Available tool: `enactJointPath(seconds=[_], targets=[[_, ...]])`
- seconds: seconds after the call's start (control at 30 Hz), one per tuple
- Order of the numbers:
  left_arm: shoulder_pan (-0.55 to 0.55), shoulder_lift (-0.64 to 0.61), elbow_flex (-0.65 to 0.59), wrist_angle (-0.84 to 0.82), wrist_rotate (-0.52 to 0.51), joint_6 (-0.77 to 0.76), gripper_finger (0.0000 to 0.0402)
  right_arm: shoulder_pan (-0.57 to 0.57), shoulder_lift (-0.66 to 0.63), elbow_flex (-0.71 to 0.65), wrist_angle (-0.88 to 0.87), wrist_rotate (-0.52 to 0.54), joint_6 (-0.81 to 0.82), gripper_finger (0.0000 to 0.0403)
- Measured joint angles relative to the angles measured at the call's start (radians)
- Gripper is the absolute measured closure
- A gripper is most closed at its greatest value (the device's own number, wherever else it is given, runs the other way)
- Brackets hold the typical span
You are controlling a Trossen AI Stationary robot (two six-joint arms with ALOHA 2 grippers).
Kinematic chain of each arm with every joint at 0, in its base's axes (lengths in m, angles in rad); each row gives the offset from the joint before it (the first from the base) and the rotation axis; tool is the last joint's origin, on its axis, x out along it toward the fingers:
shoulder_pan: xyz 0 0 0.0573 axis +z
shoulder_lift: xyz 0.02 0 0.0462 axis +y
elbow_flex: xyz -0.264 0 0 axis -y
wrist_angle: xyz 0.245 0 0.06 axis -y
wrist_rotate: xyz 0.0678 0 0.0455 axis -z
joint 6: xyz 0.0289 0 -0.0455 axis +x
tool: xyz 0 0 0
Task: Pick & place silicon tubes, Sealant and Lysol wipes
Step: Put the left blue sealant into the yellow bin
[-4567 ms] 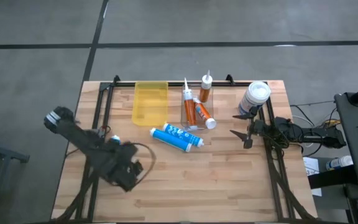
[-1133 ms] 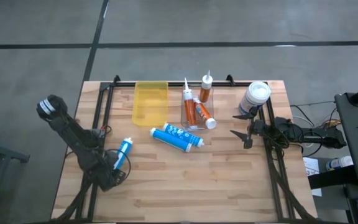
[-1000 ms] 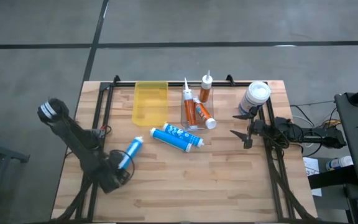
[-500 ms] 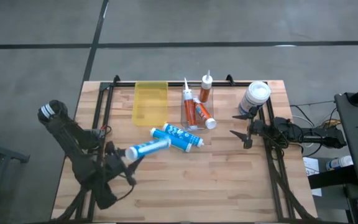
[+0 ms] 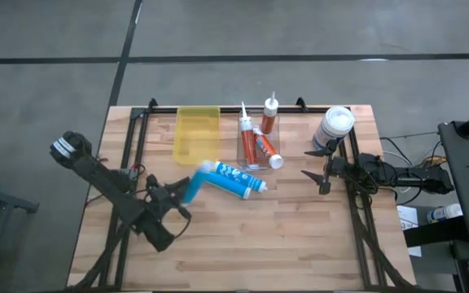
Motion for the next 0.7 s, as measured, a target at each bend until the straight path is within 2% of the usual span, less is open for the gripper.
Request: enactJointPath(seconds=[0.07,0.47,0.57,0.7], targets=[[-0.001,0.0,-0.013,0.006,0.0,0.0,0.0401,0.0,0.001,0.0,0.0,0.0,0.0,0.0088],[-0.015,-0.001,0.096,0.013,0.017,0.169,0.04,0.0,0.0,0.0,0.0,0.0,0.0,0.0093],[-0.016,-0.002,0.138,0.013,0.077,0.255,0.04,0.0,0.0,0.0,0.0,0.0,0.0,0.0097],[-0.01,-0.005,0.197,0.013,0.221,0.391,0.0401,0.0,0.0,0.0,0.0,0.0,0.0,0.0099]])
